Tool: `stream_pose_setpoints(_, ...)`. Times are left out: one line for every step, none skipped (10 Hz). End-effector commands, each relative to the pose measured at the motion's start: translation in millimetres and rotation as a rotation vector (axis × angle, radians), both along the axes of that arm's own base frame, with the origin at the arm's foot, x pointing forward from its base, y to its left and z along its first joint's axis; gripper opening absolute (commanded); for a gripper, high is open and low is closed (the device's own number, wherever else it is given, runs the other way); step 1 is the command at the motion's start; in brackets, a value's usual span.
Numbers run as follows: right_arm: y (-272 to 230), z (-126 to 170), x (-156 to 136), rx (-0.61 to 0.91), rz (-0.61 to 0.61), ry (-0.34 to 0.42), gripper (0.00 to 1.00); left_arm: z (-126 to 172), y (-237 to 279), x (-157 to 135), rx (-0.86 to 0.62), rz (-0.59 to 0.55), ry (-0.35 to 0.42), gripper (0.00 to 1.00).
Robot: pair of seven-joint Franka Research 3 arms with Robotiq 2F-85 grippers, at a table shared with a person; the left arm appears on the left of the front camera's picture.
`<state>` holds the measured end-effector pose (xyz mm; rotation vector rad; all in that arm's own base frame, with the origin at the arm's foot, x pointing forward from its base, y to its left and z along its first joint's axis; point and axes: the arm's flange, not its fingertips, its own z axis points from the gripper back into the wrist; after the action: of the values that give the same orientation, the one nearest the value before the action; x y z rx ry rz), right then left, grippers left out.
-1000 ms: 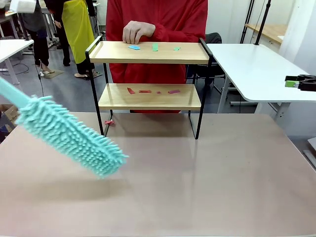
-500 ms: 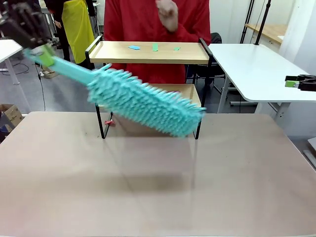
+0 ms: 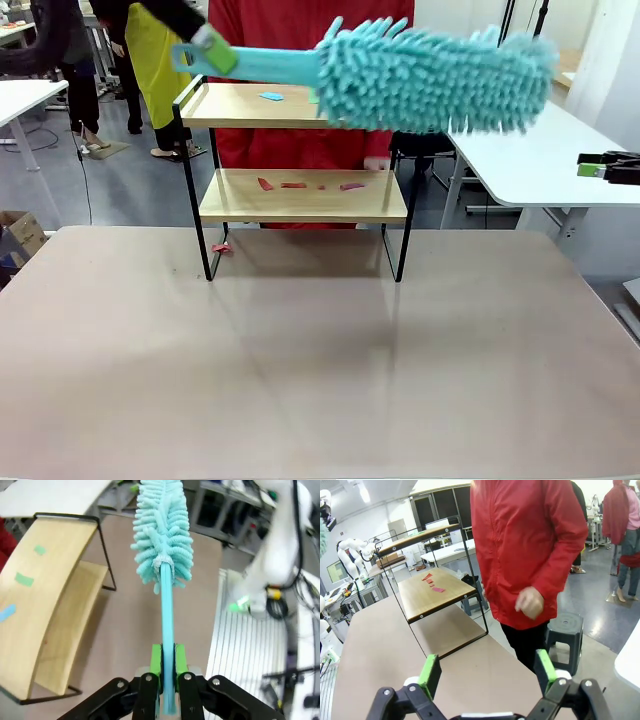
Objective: Clean the shelf.
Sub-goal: Clean the specific section of the Shelf indicated by the human with the Duster.
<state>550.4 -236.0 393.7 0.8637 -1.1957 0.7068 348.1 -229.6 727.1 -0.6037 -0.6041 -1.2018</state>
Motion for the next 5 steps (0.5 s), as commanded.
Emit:
stream_pose_setpoints(1, 3, 1, -0.003, 0.003, -0.004, 1.00, 1, -31, -5, -0.061, 0.244, 0.039, 0.13)
stream_pose_setpoints(1, 3, 1, -0.003, 0.003, -0.004, 1.00, 9, -53, -8, -0.116, 0.365, 0.048, 0.13)
stream_pose_setpoints(1, 3, 1, -0.003, 0.003, -0.004, 1.00, 15, -74, -10, -0.137, 0.489, 0.019, 0.13)
stream_pose_setpoints(1, 3, 1, -0.003, 0.003, -0.004, 1.00, 18, -93, -12, -0.127, 0.616, 0.005, 0.13)
stream_pose_setpoints(1, 3, 1, -0.003, 0.003, -0.004, 1.00, 20, -109, -13, -0.120, 0.685, 0.001, 0.13)
